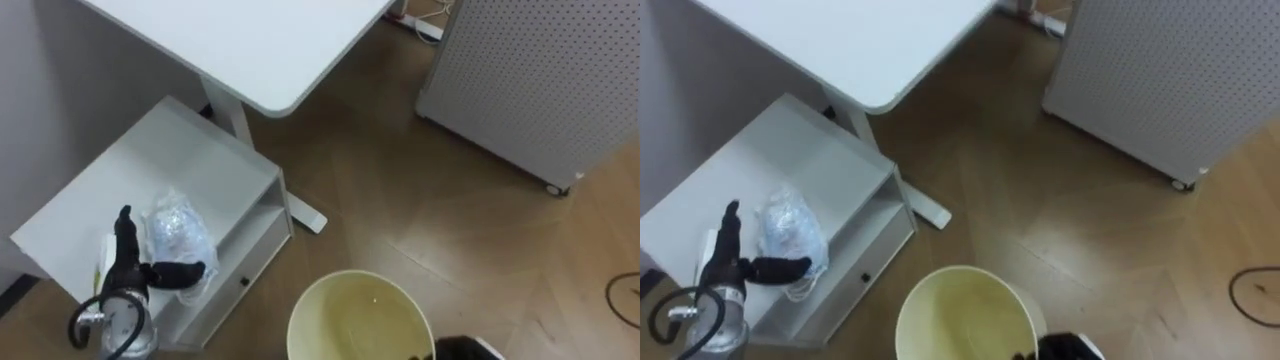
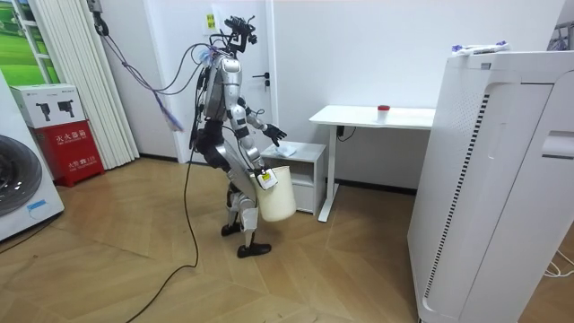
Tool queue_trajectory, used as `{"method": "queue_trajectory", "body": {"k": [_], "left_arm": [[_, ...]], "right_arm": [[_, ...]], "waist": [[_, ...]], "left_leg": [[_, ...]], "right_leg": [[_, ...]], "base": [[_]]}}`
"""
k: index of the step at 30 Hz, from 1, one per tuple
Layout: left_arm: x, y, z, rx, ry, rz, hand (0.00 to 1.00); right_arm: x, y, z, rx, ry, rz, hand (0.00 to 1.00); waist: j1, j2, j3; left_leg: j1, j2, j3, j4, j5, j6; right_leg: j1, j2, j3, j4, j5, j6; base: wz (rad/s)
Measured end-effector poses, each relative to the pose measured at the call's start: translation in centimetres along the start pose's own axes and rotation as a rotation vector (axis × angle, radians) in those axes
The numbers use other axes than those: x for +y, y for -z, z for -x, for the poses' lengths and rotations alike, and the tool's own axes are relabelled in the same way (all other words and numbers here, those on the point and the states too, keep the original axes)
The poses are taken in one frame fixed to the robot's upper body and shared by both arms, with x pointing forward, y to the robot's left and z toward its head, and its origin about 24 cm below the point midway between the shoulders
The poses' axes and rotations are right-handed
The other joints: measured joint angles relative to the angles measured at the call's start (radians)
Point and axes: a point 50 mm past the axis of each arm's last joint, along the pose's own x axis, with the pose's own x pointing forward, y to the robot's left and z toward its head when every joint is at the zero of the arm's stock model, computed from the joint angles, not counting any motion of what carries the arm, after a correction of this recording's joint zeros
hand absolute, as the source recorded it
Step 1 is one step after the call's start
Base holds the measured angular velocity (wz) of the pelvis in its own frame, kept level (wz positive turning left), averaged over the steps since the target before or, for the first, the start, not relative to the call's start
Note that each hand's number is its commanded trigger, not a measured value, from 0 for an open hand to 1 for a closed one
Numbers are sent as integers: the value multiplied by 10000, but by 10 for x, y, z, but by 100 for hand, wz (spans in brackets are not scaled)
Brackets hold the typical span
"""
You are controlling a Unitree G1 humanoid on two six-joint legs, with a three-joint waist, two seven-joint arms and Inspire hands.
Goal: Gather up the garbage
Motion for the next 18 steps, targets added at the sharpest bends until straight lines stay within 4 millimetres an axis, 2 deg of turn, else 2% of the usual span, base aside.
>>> {"method": "queue_trajectory", "body": {"k": [6, 10, 14, 18], "left_arm": [[-1, -2, 1, -225, -358, -118, 0], [-5, -8, 0, -420, -158, -284, 0], [-4, -3, 1, -256, -270, -463, 0], [0, -5, -1, -526, -483, -955, 0]], "right_arm": [[5, 0, -1, -105, 153, -563, 100], [7, -3, -1, -242, 150, -715, 100], [11, -6, -2, -358, -20, -691, 100], [15, -10, -3, -502, -176, -743, 100]], "waist": [[-202, -20, 22], [-212, -67, 50], [-250, -168, 129], [-273, -171, 132]], "left_leg": [[-359, 14, -127, 95, -71, -26], [-643, 21, -147, 171, -101, -7], [-796, 60, -180, 288, -209, -24], [-1153, 261, -208, 677, -390, -14]], "right_leg": [[-272, 37, -83, 78, 2, -46], [-521, 51, -79, 78, -2, -37], [-648, 125, -10, 117, -35, -9], [-859, 275, -21, 192, -41, -19]], "base": [[1], [0], [-4], [-6]]}}
